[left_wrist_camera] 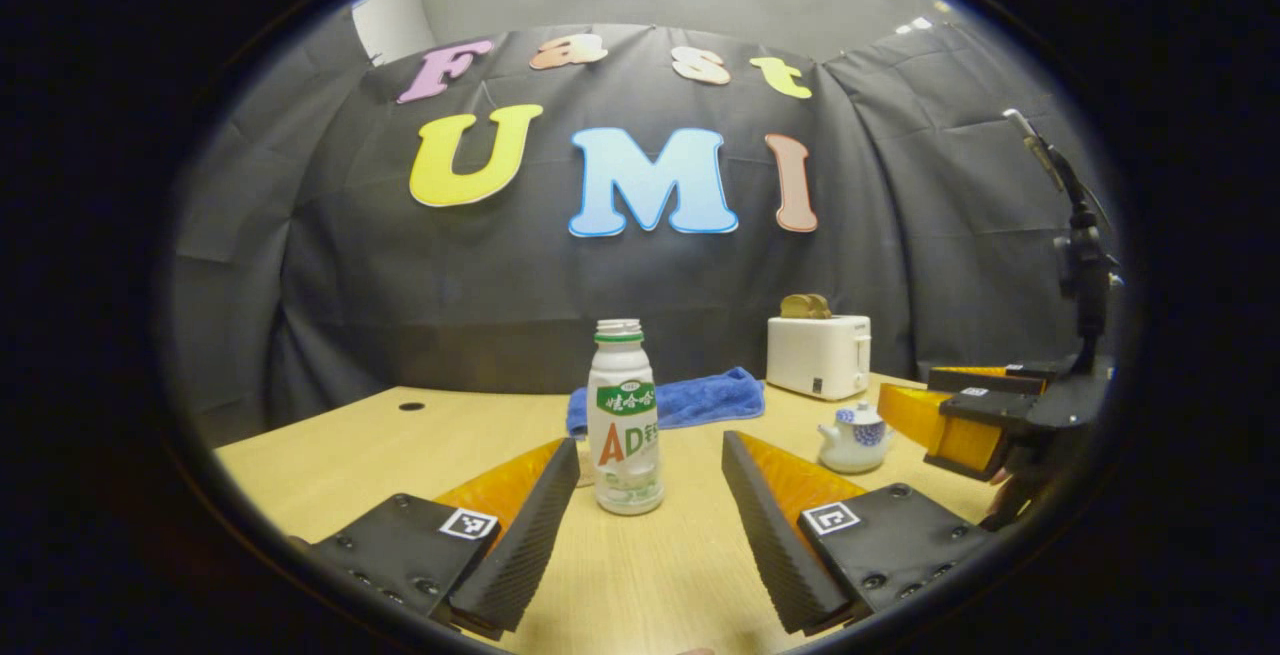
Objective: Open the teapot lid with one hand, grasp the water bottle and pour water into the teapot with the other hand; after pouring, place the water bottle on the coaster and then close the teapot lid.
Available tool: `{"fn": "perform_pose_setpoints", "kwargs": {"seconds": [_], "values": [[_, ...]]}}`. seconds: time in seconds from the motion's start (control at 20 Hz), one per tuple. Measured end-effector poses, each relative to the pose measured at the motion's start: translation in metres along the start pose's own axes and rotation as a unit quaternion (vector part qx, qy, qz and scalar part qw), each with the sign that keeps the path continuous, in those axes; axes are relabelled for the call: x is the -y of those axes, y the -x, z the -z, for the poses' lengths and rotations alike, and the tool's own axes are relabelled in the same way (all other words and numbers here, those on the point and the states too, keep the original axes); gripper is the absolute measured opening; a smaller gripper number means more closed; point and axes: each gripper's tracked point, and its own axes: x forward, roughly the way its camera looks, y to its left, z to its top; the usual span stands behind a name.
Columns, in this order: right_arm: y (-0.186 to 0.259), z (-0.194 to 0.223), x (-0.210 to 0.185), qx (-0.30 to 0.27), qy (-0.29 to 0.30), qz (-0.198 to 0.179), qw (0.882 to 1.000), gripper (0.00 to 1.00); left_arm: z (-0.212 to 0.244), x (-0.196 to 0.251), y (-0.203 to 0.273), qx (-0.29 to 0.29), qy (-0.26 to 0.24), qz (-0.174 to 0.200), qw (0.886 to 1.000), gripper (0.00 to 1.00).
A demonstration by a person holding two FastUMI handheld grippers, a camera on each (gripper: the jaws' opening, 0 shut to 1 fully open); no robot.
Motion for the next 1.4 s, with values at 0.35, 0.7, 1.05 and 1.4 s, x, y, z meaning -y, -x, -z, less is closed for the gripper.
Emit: {"fn": "perform_pose_setpoints", "kwargs": {"seconds": [0.35,0.7,1.05,1.4], "values": [[-0.038,0.005,0.012,-0.018,0.013,0.014,1.000,0.79,0.004,-0.011,-0.033,-0.013,0.016,0.000,1.000,0.95],[-0.069,0.015,0.024,-0.039,0.032,0.033,0.998,0.79,0.006,-0.012,-0.052,-0.020,0.011,0.003,1.000,1.00],[-0.091,0.028,0.025,-0.082,0.013,0.029,0.996,0.44,-0.001,-0.022,-0.050,-0.007,-0.008,-0.005,1.000,1.00],[-0.092,0.029,0.021,-0.087,0.054,0.026,0.994,0.06,0.005,-0.029,-0.051,-0.013,-0.002,-0.007,1.000,1.00]]}}
